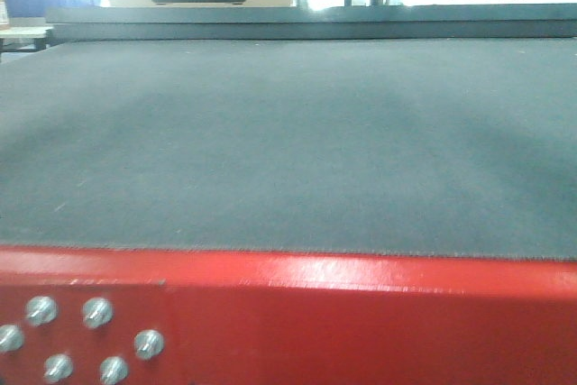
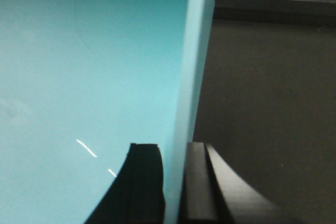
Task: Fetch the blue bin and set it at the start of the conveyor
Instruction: 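Position the held bin above the near end of the grey belt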
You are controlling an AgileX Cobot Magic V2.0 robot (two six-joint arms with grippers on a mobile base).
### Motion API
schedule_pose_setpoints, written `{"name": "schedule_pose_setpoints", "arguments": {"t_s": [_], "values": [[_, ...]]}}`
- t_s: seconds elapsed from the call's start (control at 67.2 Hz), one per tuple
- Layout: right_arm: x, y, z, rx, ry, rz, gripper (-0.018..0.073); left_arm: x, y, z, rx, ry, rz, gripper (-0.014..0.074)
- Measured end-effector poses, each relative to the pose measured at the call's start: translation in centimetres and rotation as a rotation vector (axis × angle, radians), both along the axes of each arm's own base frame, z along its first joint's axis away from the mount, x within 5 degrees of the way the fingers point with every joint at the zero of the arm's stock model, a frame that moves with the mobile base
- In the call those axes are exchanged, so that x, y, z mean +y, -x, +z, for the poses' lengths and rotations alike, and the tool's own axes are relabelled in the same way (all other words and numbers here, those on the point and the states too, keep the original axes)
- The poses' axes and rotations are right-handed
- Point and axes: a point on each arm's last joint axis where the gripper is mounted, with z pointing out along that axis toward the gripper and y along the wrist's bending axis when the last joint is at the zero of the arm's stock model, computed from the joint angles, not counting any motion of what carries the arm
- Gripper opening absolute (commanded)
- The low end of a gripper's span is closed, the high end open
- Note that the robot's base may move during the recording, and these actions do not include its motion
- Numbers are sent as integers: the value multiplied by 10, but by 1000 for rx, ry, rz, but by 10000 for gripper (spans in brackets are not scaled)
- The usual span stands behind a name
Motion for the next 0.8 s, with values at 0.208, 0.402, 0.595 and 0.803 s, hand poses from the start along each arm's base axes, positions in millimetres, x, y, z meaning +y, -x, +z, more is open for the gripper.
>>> {"name": "schedule_pose_setpoints", "arguments": {"t_s": [0.208,0.402,0.595,0.803], "values": [[0,0,0,-2,0,0,-151,0,0,0,0,0,0,-111],[0,0,0,-2,0,0,-151,0,0,0,0,0,0,-111],[0,0,0,-2,0,0,-151,0,0,0,0,0,0,-111],[0,0,0,-2,0,0,-151,0,0,0,0,0,0,-111]]}}
